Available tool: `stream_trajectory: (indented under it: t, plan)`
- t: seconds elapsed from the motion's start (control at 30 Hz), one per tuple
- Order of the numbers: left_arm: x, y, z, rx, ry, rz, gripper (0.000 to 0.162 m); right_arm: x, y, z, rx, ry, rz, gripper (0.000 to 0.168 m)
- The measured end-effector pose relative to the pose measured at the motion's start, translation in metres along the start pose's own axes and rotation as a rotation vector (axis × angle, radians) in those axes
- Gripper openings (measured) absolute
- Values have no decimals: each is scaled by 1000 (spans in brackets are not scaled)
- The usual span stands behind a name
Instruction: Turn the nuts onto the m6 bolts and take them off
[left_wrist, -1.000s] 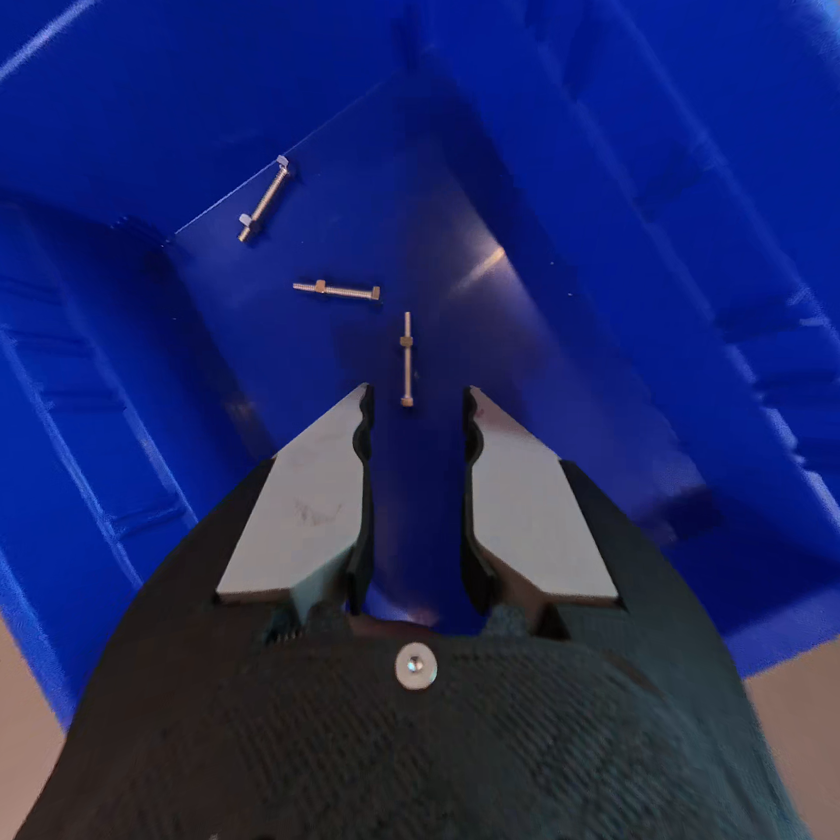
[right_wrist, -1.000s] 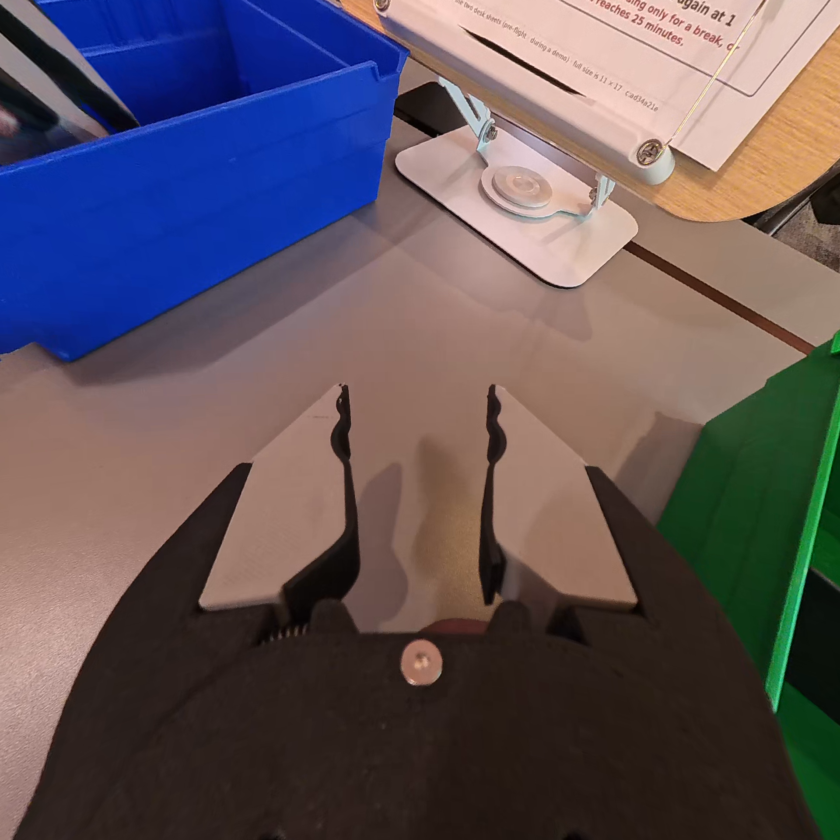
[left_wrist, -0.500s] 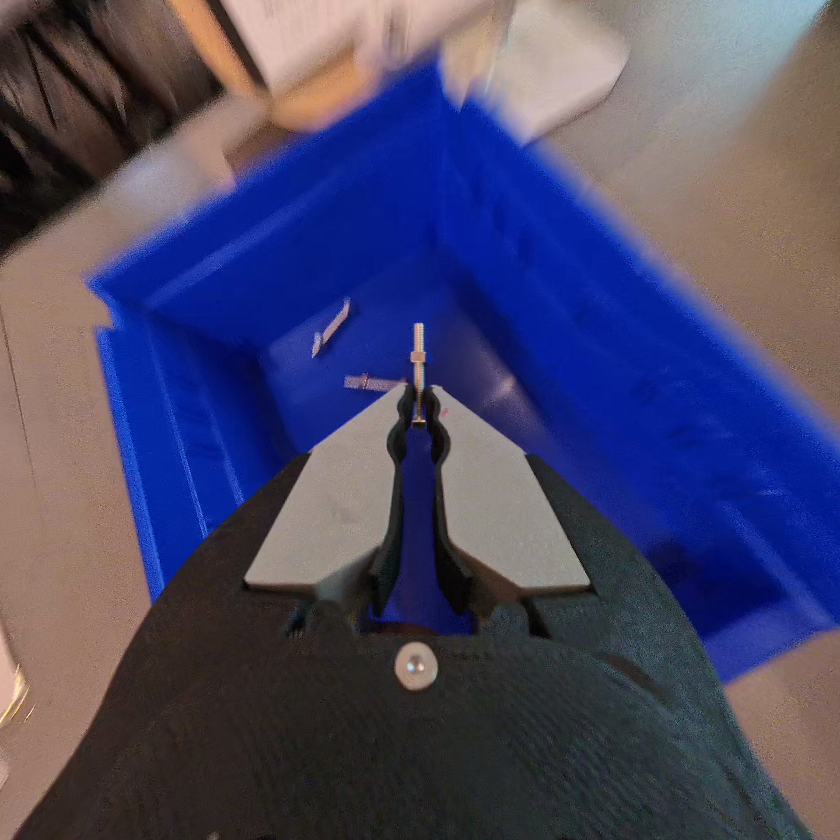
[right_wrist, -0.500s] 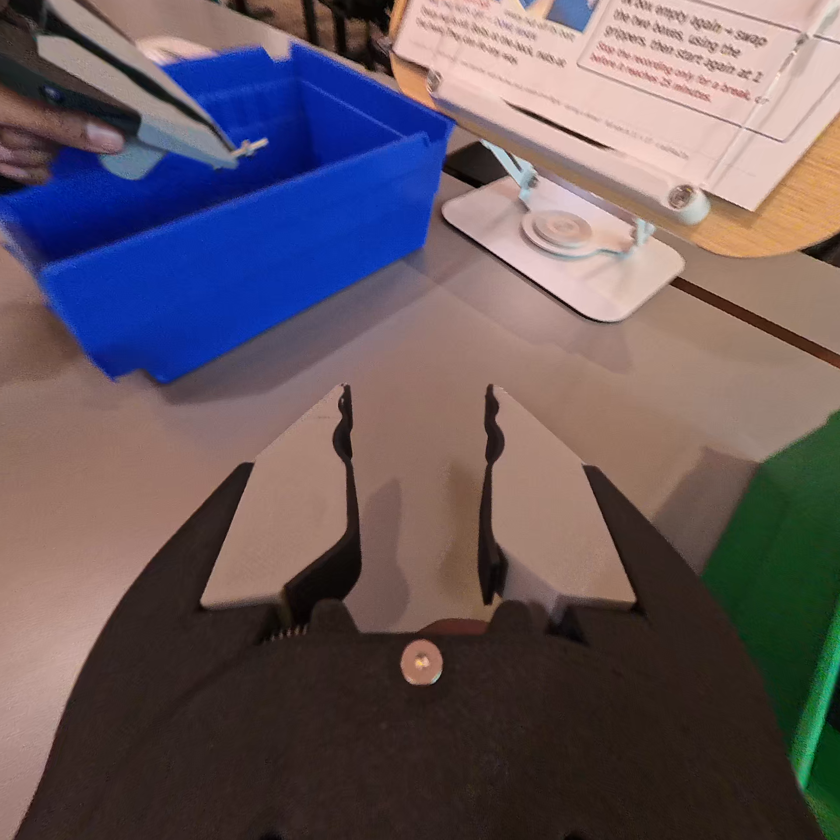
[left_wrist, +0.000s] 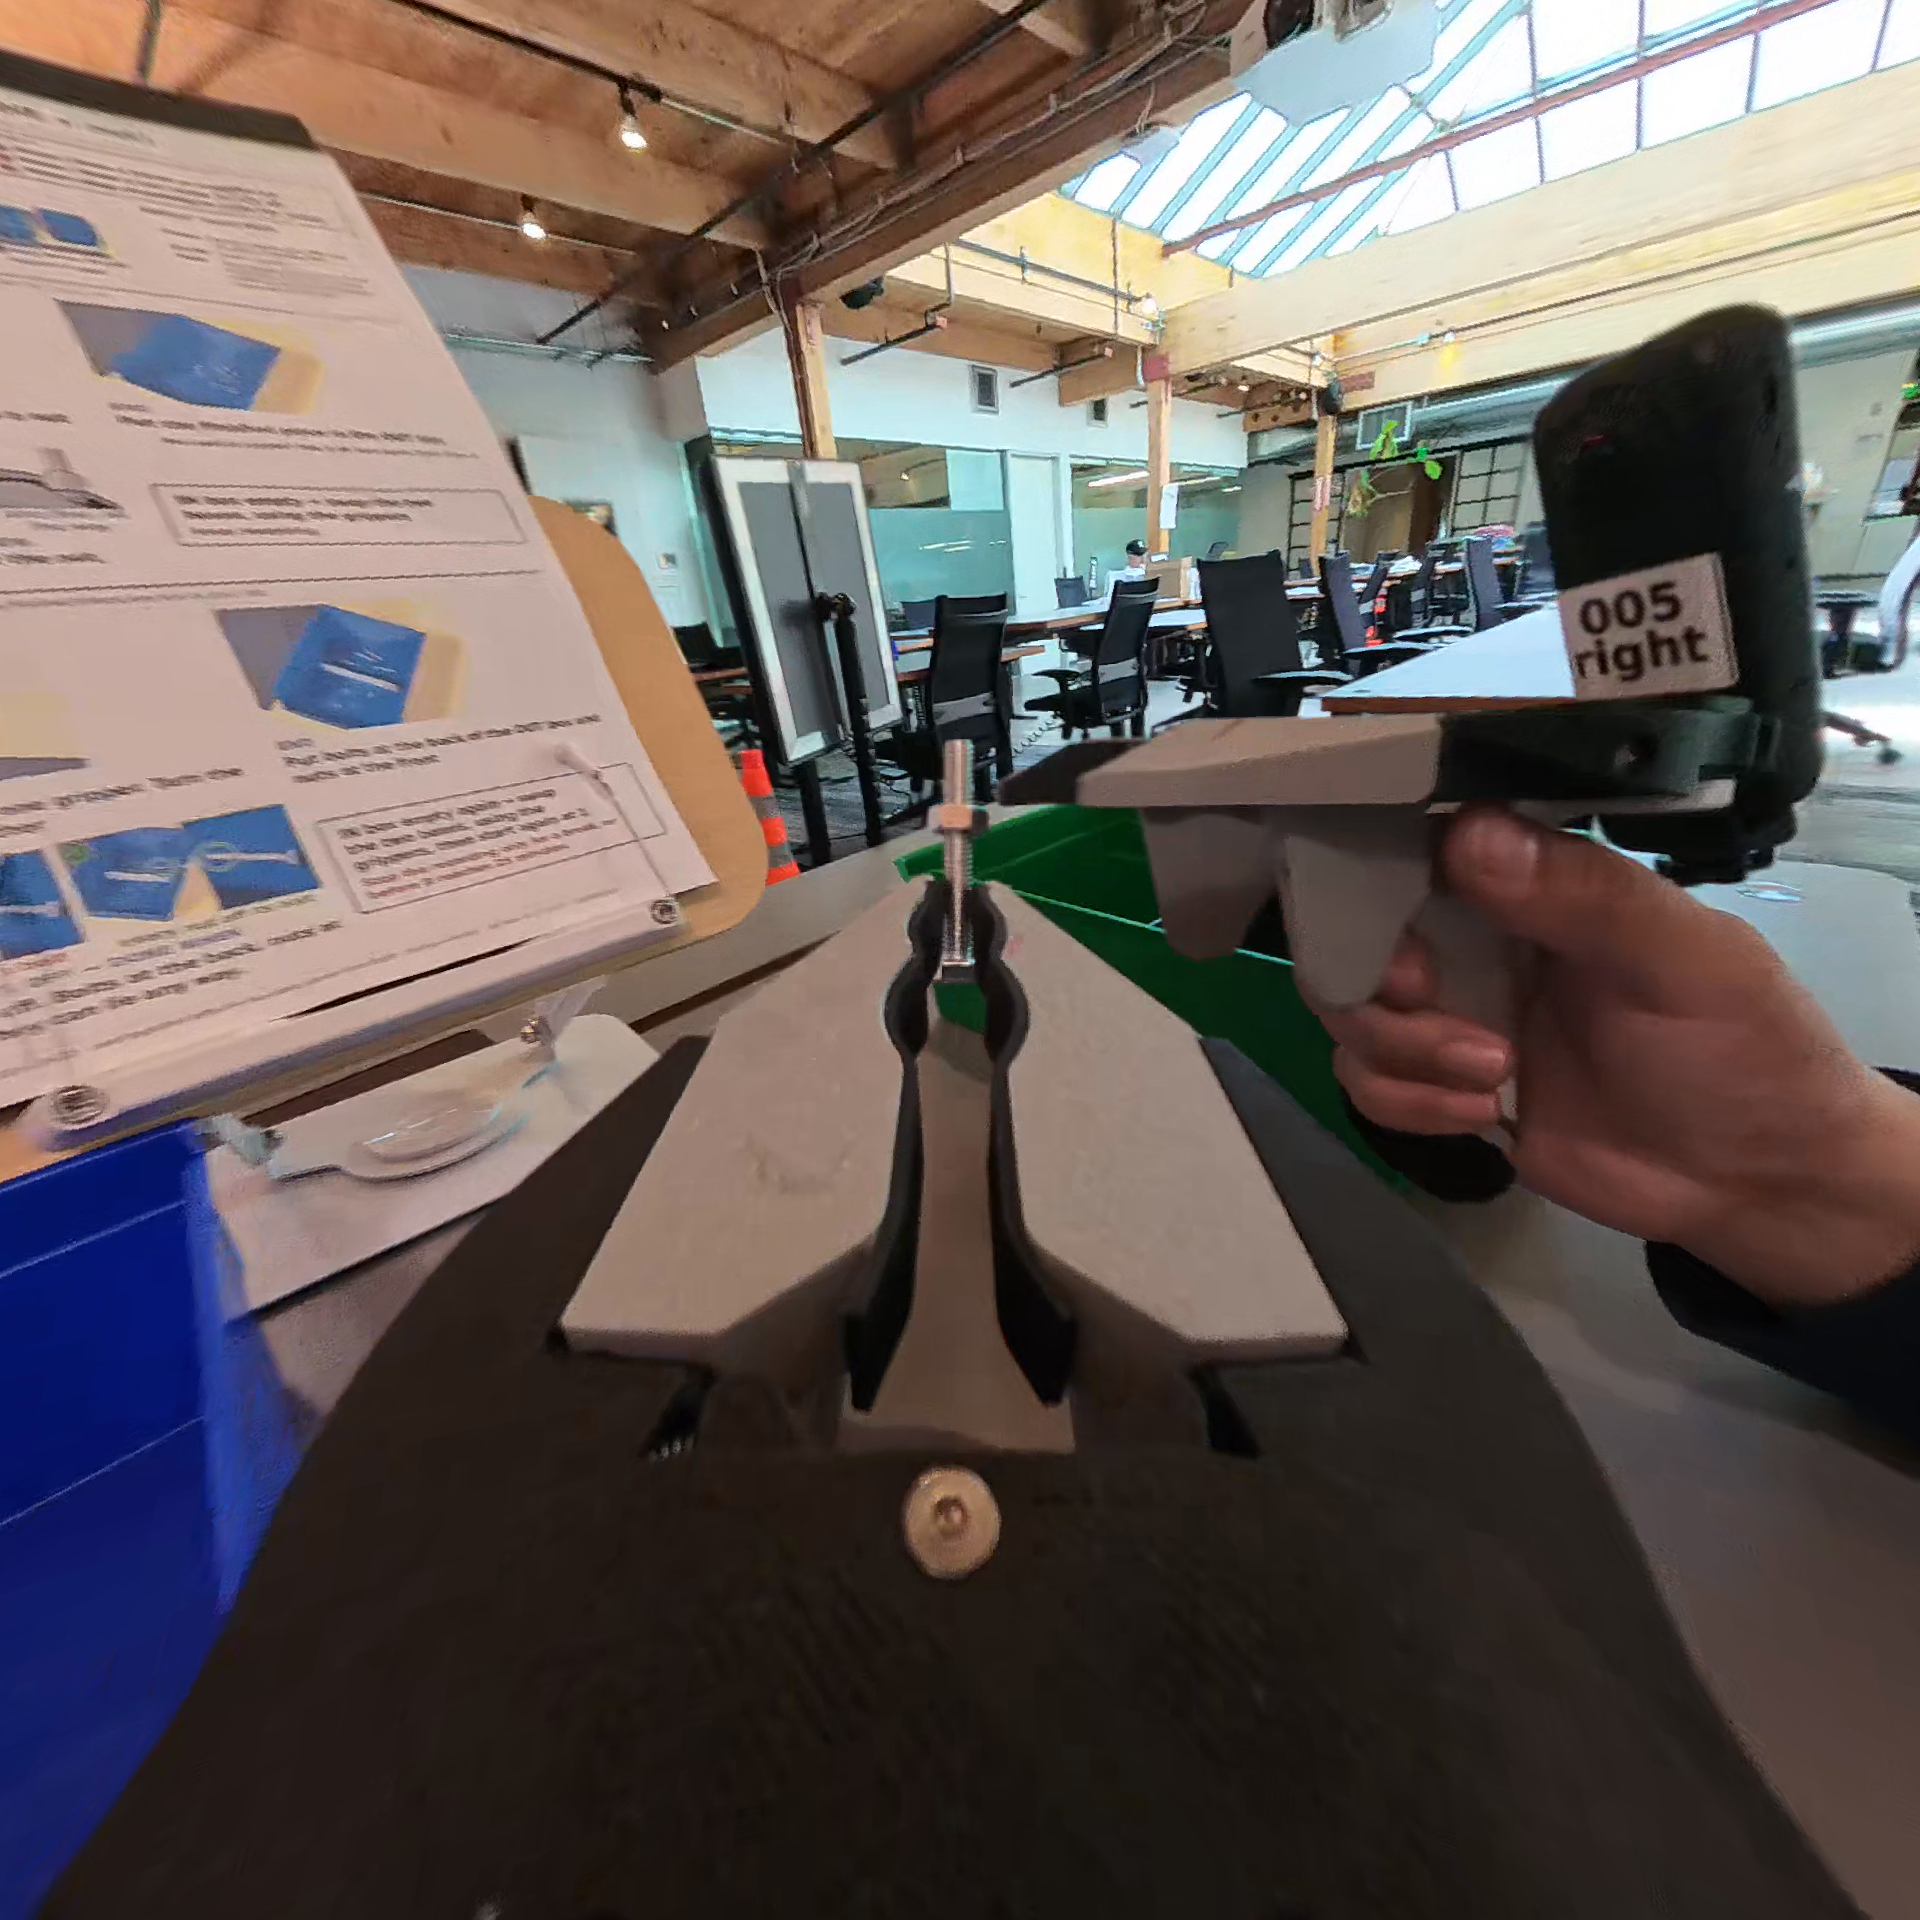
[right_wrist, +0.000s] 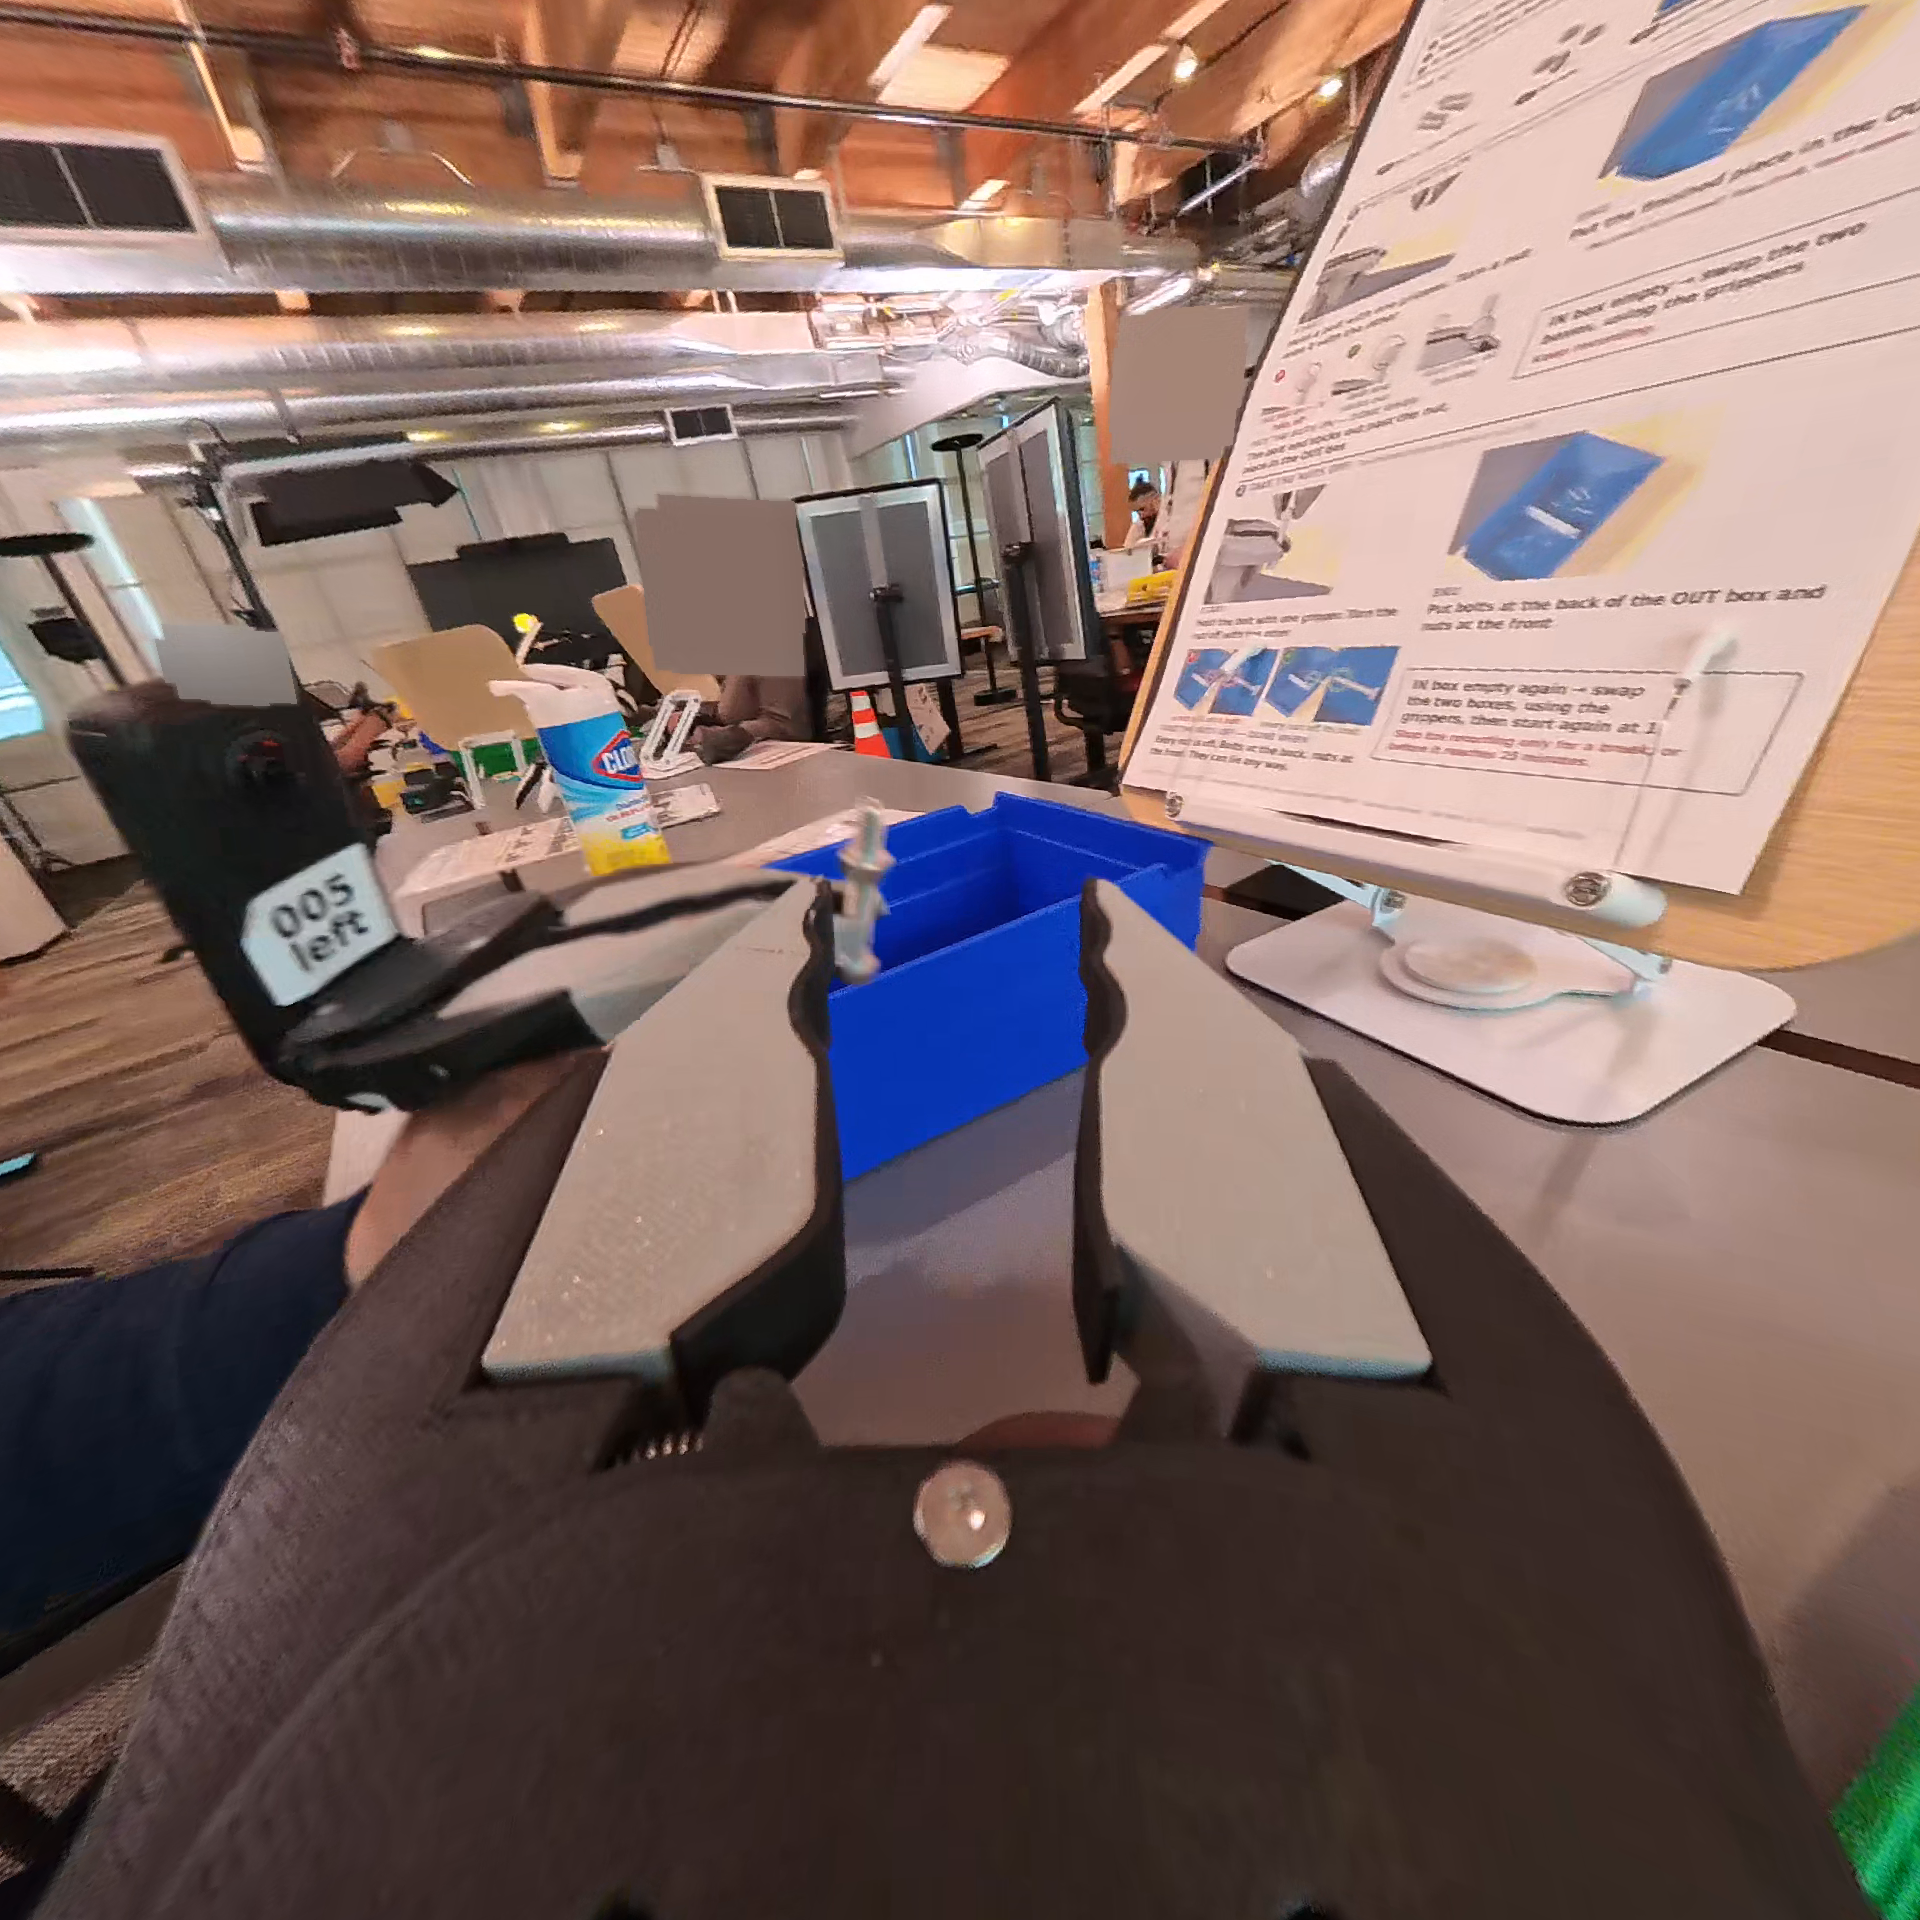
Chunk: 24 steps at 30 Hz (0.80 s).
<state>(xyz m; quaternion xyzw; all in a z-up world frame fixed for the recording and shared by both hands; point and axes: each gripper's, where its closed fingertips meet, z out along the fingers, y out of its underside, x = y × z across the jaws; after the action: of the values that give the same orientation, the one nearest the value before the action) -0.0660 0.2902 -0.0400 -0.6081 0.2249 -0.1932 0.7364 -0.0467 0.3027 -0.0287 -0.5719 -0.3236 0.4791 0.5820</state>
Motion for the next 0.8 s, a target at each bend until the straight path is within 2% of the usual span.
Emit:
stream_trajectory:
  t: [0.07,0.23,0.6,0.8]
  plan:
    - [8,7,13,1,57,-2,2,-3,-1,0,9,-15,3,44]
    - [1,32,20,-52,48,16,2,5,12,5,-63,62,-57,41]
    - [12,37,14,-50,96,-45,3,6,17,7,-90,135,-183,43]
    - [7,38,13,-49,89,-67,3,16,14,3,-73,161,-156,43]
